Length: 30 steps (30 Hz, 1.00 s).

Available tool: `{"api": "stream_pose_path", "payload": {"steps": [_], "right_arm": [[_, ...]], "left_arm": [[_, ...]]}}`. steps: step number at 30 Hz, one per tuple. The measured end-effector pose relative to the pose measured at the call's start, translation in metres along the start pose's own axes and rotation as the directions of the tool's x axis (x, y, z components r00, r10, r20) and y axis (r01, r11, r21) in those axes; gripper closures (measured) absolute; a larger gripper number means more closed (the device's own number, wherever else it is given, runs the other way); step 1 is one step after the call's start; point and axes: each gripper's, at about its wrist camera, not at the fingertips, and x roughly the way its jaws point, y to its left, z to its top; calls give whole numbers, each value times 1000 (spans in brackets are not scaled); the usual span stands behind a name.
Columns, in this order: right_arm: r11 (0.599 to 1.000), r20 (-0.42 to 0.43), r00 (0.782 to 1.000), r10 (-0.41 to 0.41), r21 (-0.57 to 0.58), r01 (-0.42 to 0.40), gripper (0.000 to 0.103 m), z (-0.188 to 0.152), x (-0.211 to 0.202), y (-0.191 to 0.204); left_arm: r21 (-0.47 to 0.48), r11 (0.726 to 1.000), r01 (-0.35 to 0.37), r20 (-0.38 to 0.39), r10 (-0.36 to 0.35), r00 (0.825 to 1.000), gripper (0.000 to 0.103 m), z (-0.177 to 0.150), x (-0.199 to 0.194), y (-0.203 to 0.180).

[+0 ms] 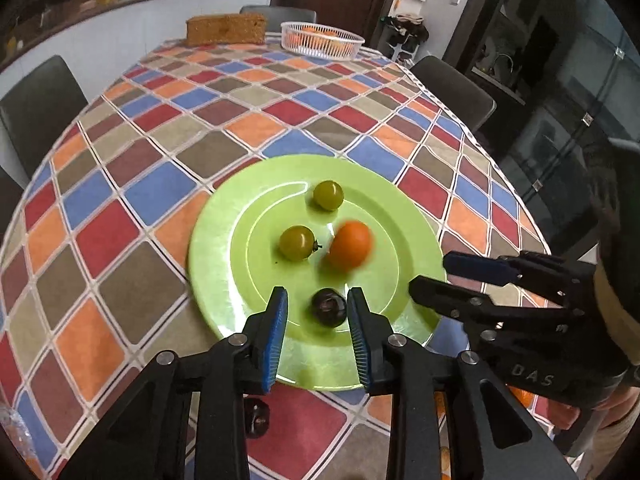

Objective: Organize fruits
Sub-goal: 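Withdraw both tools from the plate toward the remaining oranges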

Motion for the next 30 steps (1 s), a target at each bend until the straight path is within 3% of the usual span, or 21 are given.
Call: {"api": "stream_pose_path", "payload": {"steps": [5,12,30], "right_arm": [[999,56,998,-15,-30,17,60,-6,-24,8],[997,145,989,-24,-71,34,55,-26,-66,21],[992,325,941,-94,-49,116,43,-109,-152,23]], "left_arm": [[28,1000,-9,42,7,999,72,-7,-21,-7],[91,995,-43,136,30,990,63,-26,-66,-28],[123,989,-82,305,41,951,43,-98,-141,-82]]}}
